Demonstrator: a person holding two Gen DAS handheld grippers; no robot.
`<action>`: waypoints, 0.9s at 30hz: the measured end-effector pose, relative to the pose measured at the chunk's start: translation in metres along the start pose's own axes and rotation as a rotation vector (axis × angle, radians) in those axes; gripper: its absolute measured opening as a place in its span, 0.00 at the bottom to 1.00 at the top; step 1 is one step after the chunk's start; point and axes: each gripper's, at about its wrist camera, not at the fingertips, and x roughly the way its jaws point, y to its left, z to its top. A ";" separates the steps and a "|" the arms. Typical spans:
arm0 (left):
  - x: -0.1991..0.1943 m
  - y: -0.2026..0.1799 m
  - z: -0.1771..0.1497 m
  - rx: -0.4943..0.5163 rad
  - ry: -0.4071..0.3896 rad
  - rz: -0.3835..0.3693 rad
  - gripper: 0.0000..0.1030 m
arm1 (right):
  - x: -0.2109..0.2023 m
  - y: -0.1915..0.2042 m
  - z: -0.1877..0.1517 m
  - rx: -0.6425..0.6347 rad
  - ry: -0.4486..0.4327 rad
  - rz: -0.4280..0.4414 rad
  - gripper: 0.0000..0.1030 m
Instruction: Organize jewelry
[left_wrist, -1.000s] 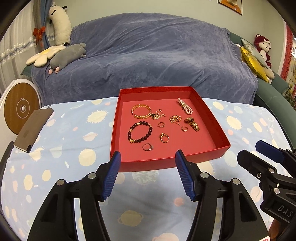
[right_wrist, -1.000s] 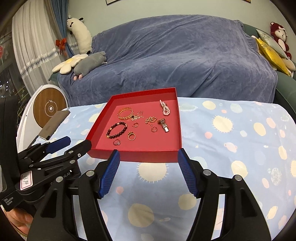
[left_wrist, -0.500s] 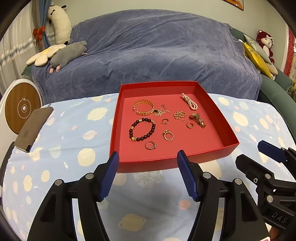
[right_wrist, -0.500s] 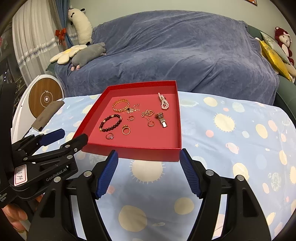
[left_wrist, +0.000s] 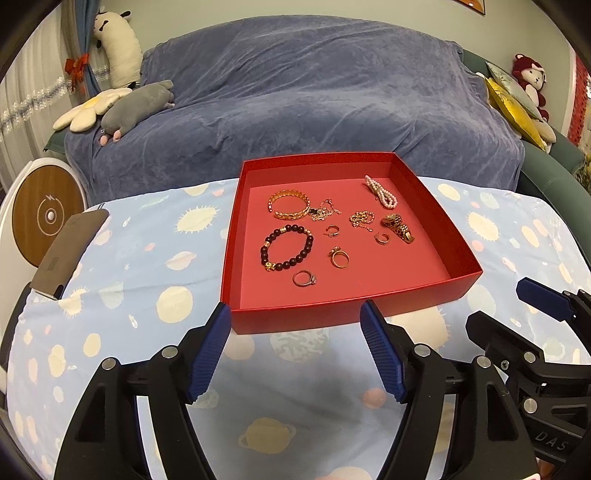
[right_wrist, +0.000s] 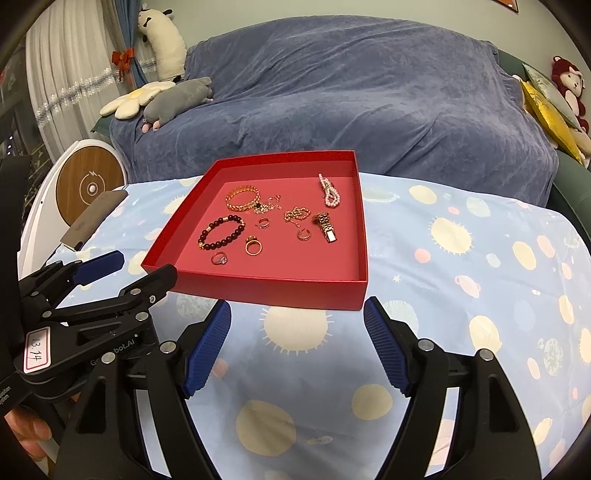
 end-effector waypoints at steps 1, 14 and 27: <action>0.000 0.000 -0.001 0.003 0.000 0.000 0.68 | 0.000 0.000 0.000 -0.001 0.002 0.000 0.70; 0.002 -0.004 -0.006 0.014 0.006 0.009 0.69 | 0.002 0.001 -0.004 -0.003 0.003 -0.009 0.71; 0.002 -0.004 -0.007 0.008 0.000 0.030 0.71 | 0.002 -0.002 -0.002 -0.004 0.004 -0.019 0.74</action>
